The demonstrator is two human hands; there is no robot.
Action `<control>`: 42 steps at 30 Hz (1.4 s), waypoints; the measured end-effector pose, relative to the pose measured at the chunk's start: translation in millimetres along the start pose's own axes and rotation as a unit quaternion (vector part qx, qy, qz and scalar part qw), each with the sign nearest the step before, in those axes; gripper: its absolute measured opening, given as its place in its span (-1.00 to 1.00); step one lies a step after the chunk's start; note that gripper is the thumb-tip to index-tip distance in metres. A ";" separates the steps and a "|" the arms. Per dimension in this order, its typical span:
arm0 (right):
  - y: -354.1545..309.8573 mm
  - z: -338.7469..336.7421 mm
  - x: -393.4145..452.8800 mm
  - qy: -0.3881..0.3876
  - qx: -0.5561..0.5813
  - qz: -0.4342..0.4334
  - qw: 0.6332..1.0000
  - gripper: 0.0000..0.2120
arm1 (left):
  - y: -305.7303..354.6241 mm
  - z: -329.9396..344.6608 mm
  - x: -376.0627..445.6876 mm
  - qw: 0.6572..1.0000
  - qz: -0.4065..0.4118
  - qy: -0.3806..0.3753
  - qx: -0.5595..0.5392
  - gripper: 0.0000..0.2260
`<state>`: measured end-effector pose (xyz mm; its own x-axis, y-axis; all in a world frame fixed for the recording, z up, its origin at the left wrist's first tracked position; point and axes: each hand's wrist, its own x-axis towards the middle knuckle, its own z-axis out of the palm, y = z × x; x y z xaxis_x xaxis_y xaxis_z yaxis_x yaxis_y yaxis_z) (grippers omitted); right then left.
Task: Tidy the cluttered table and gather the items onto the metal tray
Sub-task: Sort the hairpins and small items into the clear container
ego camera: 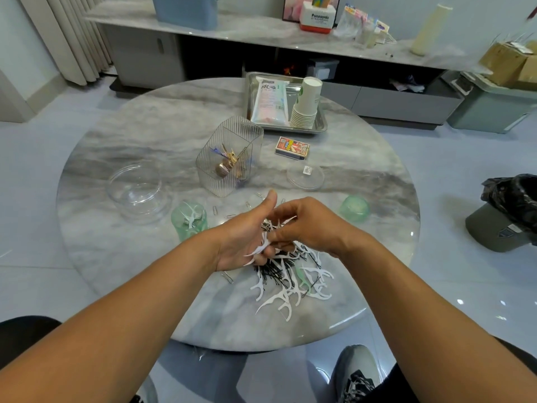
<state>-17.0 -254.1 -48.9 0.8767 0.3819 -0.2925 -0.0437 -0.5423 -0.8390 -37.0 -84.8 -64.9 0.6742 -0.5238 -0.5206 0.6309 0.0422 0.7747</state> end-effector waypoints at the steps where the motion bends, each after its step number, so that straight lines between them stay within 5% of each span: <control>1: 0.3 1.3 1.0 0.014 0.034 0.002 0.999 -0.74 | 0.7 0.5 0.3 1.000 0.006 0.009 0.004 -0.31; 5: 3.6 2.0 4.3 0.073 0.062 0.013 0.995 -0.83 | 1.8 -0.1 1.6 0.999 0.018 0.045 -0.006 -0.39; 11: 1.8 18.4 0.7 0.038 0.049 0.002 0.998 -0.79 | 0.7 0.7 0.5 0.995 0.026 0.067 -0.073 -0.52; 15: -0.6 14.0 -0.3 0.022 0.173 0.010 0.985 -0.81 | 0.2 4.5 2.2 0.992 0.064 0.105 -0.026 -0.39; 22: -9.8 7.6 0.4 -0.009 0.232 0.006 0.973 -0.83 | 3.7 5.2 -8.8 0.977 0.118 0.166 0.063 -0.50; 24: -11.4 9.0 1.0 0.006 0.247 0.017 0.969 -0.79 | 6.4 4.1 -13.9 0.978 0.127 0.150 0.076 -0.66; 32: -10.7 6.8 4.7 0.124 0.270 0.066 0.953 -0.74 | 8.2 -7.1 -28.9 0.990 0.063 0.109 0.065 -0.77; 39: -10.1 19.0 3.5 0.161 0.223 -0.031 0.961 -0.88 | 4.7 -0.8 -28.1 0.992 0.046 0.095 -0.071 -0.85; 42: -5.4 19.9 -0.7 0.222 -0.008 -0.166 0.961 -0.80 | 7.6 -5.4 -27.5 0.977 0.046 0.120 -0.170 -0.85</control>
<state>-27.0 -236.6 -53.3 0.9589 0.1819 0.2180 0.2787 -0.4579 -0.8442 -48.7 -65.5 -46.6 0.7785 -0.2917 -0.5558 0.6275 0.3810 0.6790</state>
